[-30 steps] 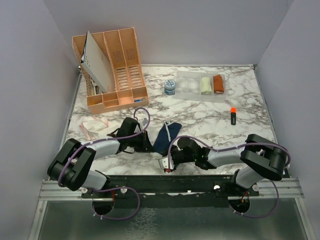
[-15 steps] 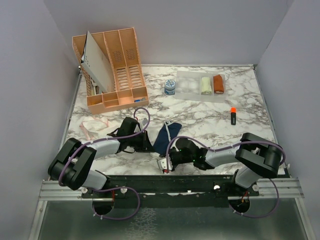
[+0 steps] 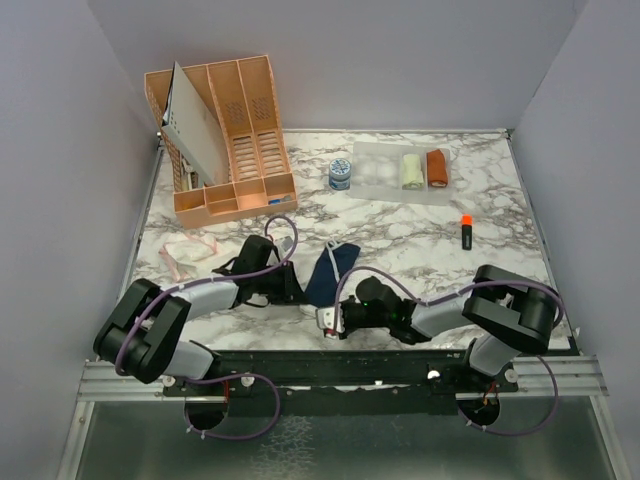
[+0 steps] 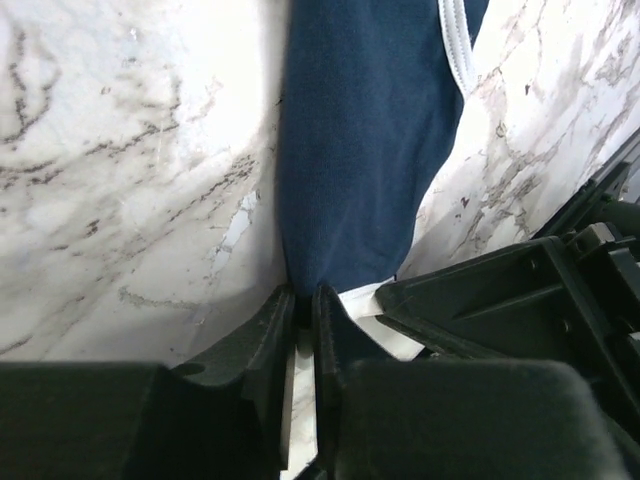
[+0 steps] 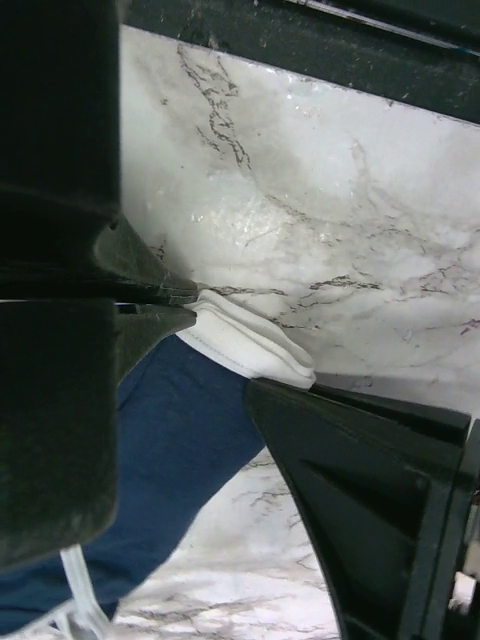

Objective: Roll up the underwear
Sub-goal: Roll the underwear to the center of the board.

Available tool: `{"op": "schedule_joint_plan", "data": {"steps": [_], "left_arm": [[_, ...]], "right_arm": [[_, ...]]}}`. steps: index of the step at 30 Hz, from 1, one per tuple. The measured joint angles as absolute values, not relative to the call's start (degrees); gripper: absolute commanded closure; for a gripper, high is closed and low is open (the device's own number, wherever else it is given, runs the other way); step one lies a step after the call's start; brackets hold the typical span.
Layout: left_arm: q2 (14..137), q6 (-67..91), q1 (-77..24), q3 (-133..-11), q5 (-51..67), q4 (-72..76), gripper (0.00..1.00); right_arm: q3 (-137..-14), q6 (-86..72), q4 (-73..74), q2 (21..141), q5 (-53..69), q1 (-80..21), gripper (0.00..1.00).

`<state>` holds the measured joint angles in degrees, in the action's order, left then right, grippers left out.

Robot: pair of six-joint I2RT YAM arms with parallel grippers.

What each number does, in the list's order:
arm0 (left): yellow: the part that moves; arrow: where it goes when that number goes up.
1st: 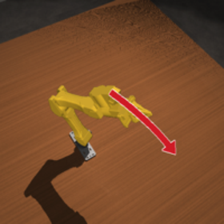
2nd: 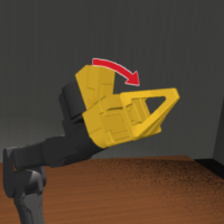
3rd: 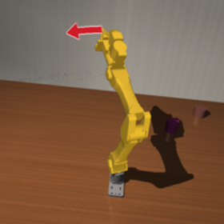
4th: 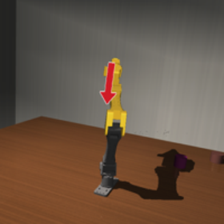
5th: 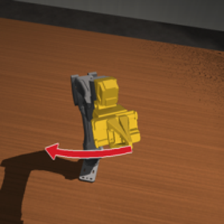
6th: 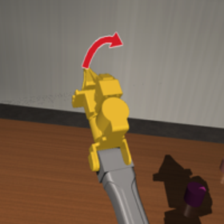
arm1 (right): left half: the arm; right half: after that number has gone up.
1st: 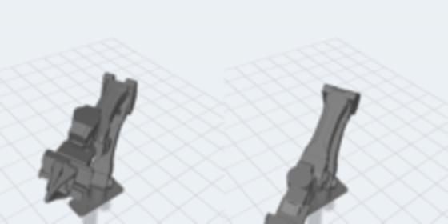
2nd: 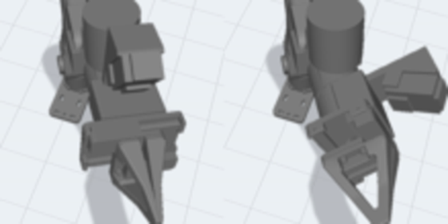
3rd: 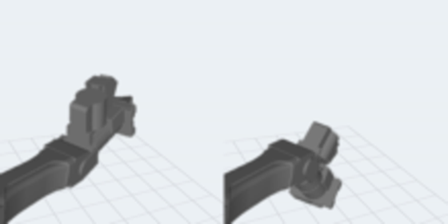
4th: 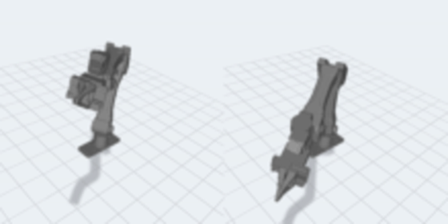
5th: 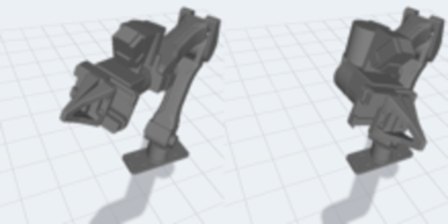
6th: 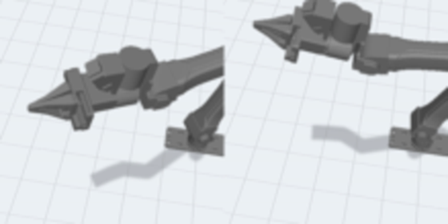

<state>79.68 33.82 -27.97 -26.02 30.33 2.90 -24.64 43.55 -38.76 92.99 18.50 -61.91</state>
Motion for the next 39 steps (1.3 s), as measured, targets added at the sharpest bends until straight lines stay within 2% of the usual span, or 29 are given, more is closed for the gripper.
{"op": "schedule_joint_plan", "data": {"steps": [2,11,15,20,27,32,39], "left_arm": [[78.9,34.3,-27.8,-25.5,30.1,2.7,0.56],[72.9,36.3,-26.8,-23.2,28.9,3.5,0.35],[71.2,36.3,-26.9,-22.5,28.8,3.4,0.34],[69.9,38.7,-26.8,-19.8,29.1,6.6,0.34],[71.0,43.0,-28.0,-17.5,30.0,12.8,0.34],[74.1,45.6,-31.0,-17.5,30.1,17.1,0.44],[75.2,47.7,-32.5,-15.9,29.5,20.7,0.46]], "right_arm": [[-22.5,40.0,-42.9,93.0,18.5,-61.9,1.0],[-14.6,19.8,-66.0,98.6,21.2,-59.4,0.99],[-12.1,10.5,-77.2,103.2,21.7,-57.5,1.0],[-10.5,0.5,-83.9,106.8,20.5,-56.2,1.0],[-9.4,-8.6,-87.2,108.5,15.9,-55.7,1.0],[-9.3,-12.4,-87.5,108.7,13.4,-55.4,1.0],[-9.3,-14.2,-87.6,108.7,12.2,-55.0,1.0]]}}
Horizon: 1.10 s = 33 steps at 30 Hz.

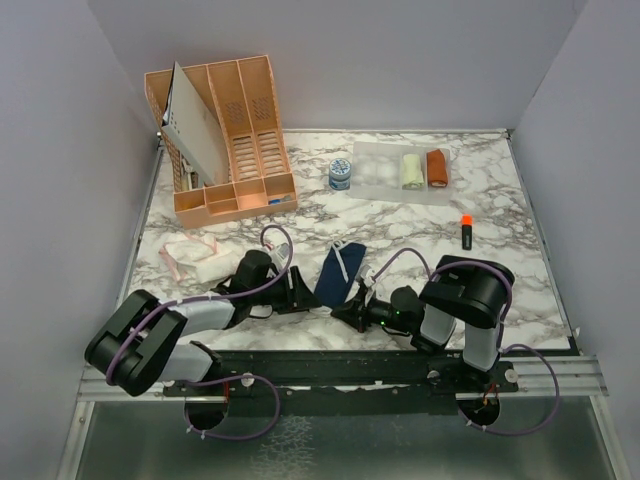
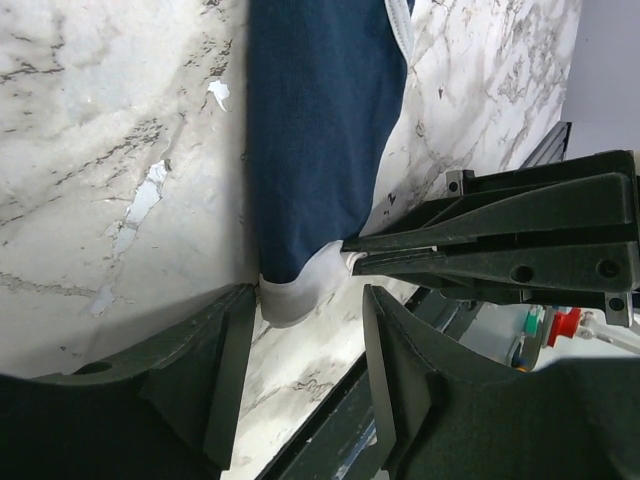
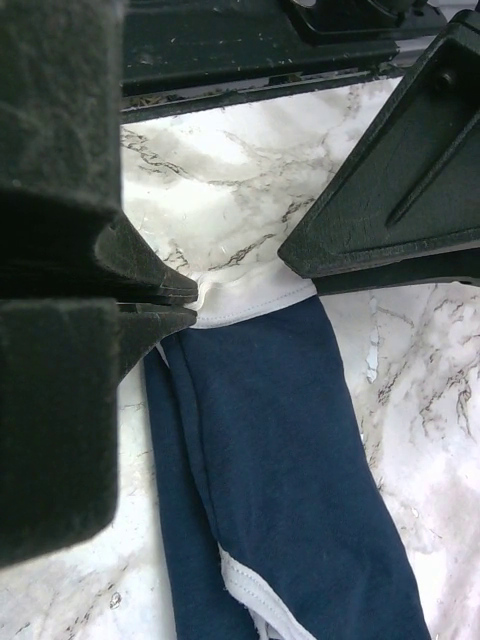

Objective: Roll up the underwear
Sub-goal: Roll the underwear to the center of the board.

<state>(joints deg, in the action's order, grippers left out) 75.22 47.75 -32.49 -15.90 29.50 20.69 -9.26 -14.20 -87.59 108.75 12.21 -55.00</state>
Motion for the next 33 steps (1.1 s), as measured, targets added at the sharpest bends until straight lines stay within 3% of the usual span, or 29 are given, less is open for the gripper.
{"op": "schedule_joint_plan", "data": {"steps": [3,8,11,13,15,18,20,21,26,33], "left_arm": [[75.6,48.1,-32.8,-15.9,29.2,21.3,0.5],[77.0,48.4,-33.6,-15.9,27.9,21.9,0.78],[78.1,48.4,-33.7,-15.9,27.2,22.2,0.92],[78.3,48.4,-33.8,-15.9,27.0,22.2,1.0],[78.3,48.4,-33.8,-16.0,26.9,22.1,1.0],[77.8,48.4,-33.9,-16.1,26.4,21.6,1.0],[77.1,48.4,-33.9,-16.1,25.7,20.9,1.0],[76.6,48.4,-33.9,-16.1,25.1,20.2,1.0],[74.0,48.3,-33.5,-16.1,23.1,16.8,1.0],[70.3,47.3,-29.2,-16.3,22.9,10.6,1.0]], "right_arm": [[-9.3,-14.4,-87.6,108.7,12.2,-55.0,0.99],[-9.3,-14.3,-87.6,108.7,12.3,-55.0,0.99],[-9.3,-13.6,-87.6,108.7,13.0,-55.0,0.9],[-9.3,-12.7,-87.6,108.7,14.3,-55.0,0.79],[-9.3,-11.4,-87.6,108.7,15.9,-54.9,0.67],[-9.3,-9.0,-87.5,108.2,18.6,-54.8,0.58],[-9.3,-6.5,-87.2,107.3,20.6,-54.7,0.42],[-9.3,-5.2,-87.2,106.7,21.6,-54.7,0.4],[-10.6,3.8,-85.4,100.8,27.2,-54.7,0.38],[-13.6,21.8,-70.6,91.7,28.6,-55.2,0.38]]}}
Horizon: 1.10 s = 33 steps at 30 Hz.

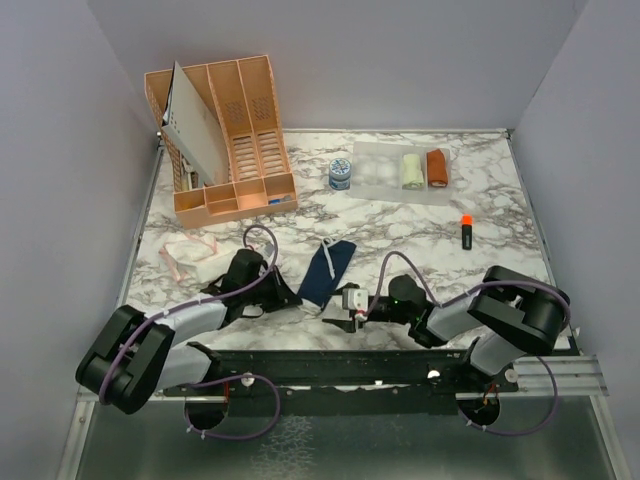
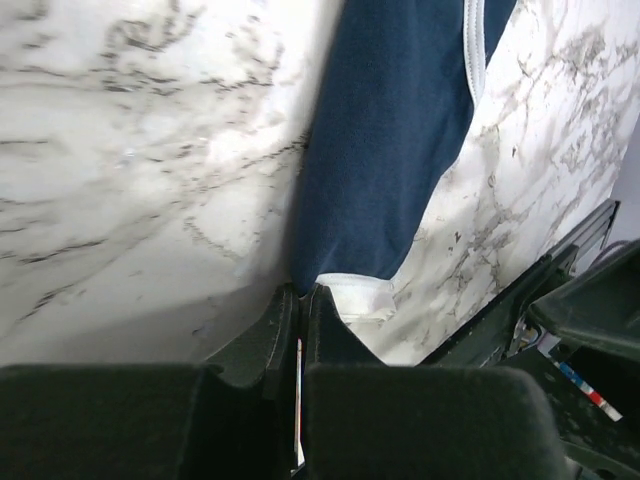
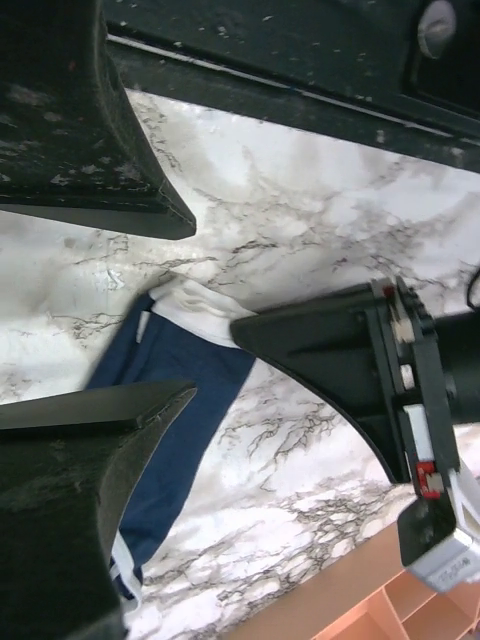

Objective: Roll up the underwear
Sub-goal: Roll the underwear to the center of the board.

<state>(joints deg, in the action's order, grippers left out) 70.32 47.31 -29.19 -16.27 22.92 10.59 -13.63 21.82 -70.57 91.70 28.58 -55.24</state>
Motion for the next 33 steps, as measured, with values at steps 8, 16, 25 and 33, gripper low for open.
{"op": "schedule_joint_plan", "data": {"steps": [8,16,25,33], "left_arm": [[68.2,46.9,-25.4,-16.3,23.8,6.5,1.0],[66.5,47.2,-22.9,-16.3,29.1,4.1,1.0],[65.8,47.6,-21.7,-17.7,33.0,1.0,1.0],[65.8,47.1,-21.3,-18.2,33.2,-1.5,1.0]], "right_arm": [[-17.1,39.6,-56.4,89.8,24.7,-61.6,0.39],[-20.9,51.0,-52.5,95.4,18.4,-65.6,0.41],[-23.0,57.1,-53.2,98.2,13.5,-66.9,0.46],[-23.5,58.7,-56.9,101.4,11.1,-68.3,0.56]]}}
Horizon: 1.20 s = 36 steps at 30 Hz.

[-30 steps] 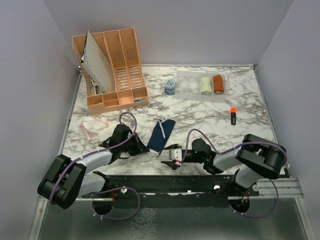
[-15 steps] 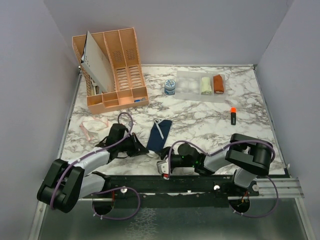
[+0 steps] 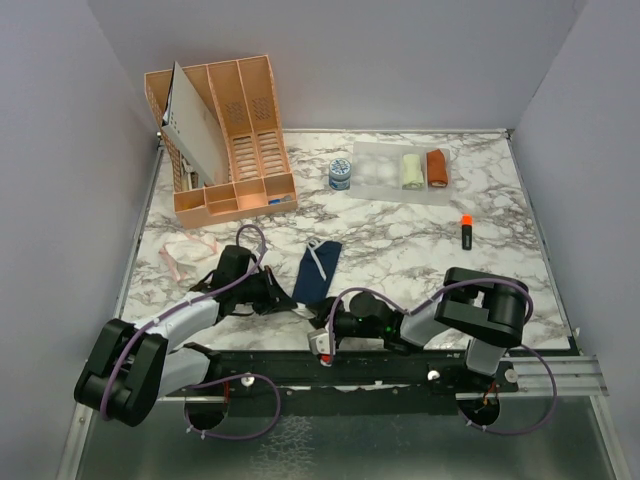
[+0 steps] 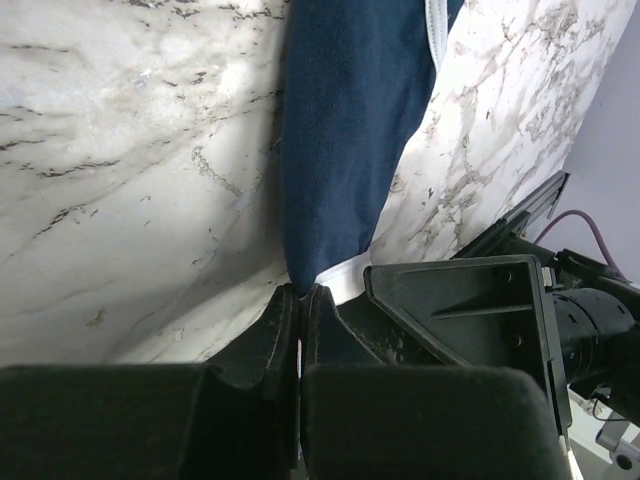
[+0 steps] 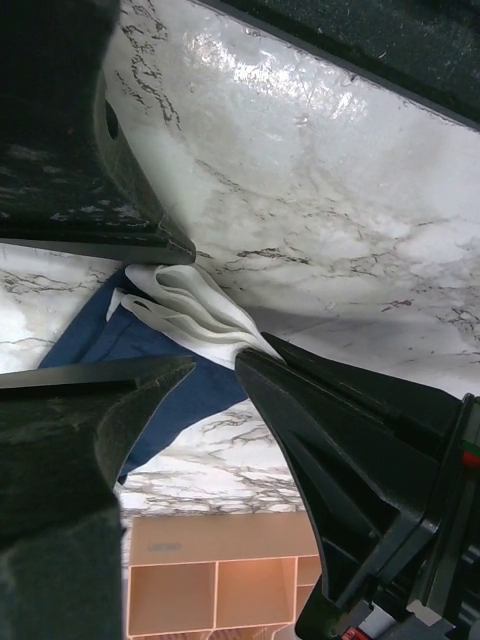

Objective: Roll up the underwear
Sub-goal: Roll the underwear to the center of the board.

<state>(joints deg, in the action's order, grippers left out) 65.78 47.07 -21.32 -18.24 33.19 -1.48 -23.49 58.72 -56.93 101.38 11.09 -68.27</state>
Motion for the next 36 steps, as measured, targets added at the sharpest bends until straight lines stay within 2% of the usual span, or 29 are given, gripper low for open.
{"op": "schedule_joint_plan", "data": {"steps": [3,6,13,18,23,26,31,36], "left_arm": [[65.8,46.7,-21.3,-18.3,33.2,-2.3,1.0],[65.8,46.4,-21.3,-18.3,33.2,-3.0,1.0],[64.8,46.4,-21.3,-18.3,33.2,-2.9,1.0],[64.1,46.7,-21.3,-18.2,33.1,-2.9,1.0],[61.6,47.3,-21.3,-17.7,32.4,-3.4,0.7],[60.2,47.5,-21.3,-17.5,31.0,-4.5,0.58],[57.8,47.9,-21.2,-17.3,28.6,-5.5,0.43],[56.8,47.8,-21.1,-17.3,26.6,-6.0,0.35]], "right_arm": [[-23.3,58.5,-57.3,101.7,10.2,-68.3,0.6],[-22.9,57.5,-58.3,102.2,9.4,-68.3,0.69],[-22.9,52.7,-62.3,105.3,7.0,-68.6,0.98],[-23.1,48.6,-64.7,106.2,6.8,-68.6,1.0],[-23.1,40.8,-65.4,106.0,6.9,-68.4,1.0],[-22.3,34.1,-66.7,105.5,8.2,-67.4,1.0],[-19.7,22.1,-71.0,105.5,12.1,-64.2,1.0],[-18.5,10.7,-75.5,105.5,17.1,-60.4,0.99]]}}
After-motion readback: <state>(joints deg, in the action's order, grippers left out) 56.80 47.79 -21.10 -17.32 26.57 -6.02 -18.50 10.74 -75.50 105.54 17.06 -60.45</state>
